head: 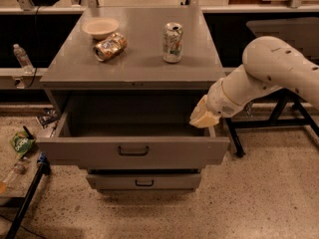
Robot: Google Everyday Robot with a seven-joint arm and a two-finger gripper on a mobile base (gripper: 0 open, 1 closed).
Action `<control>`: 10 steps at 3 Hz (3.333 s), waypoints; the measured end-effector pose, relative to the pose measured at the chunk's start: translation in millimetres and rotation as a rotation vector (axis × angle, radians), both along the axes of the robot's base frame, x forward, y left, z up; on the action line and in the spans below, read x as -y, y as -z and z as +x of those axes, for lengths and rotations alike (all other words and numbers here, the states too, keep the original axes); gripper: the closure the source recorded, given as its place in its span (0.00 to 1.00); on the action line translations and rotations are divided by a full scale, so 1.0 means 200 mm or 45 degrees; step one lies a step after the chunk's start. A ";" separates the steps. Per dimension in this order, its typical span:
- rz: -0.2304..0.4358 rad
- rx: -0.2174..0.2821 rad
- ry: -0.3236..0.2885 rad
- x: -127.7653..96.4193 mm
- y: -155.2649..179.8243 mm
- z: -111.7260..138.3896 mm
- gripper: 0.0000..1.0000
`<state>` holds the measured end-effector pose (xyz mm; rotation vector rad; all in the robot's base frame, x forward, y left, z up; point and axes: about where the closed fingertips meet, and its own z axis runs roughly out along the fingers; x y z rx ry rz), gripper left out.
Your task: Open top drawer
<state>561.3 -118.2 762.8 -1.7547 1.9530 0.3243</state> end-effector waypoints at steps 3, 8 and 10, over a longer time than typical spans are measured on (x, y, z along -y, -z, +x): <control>-0.052 0.180 0.018 0.00 0.18 0.30 1.00; 0.006 -0.185 -0.060 -0.12 0.66 0.21 1.00; 0.073 -0.423 -0.124 -0.20 0.75 -0.03 1.00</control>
Offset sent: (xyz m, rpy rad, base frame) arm 0.0736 -0.0092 -0.0317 -0.0697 -0.1998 -0.0294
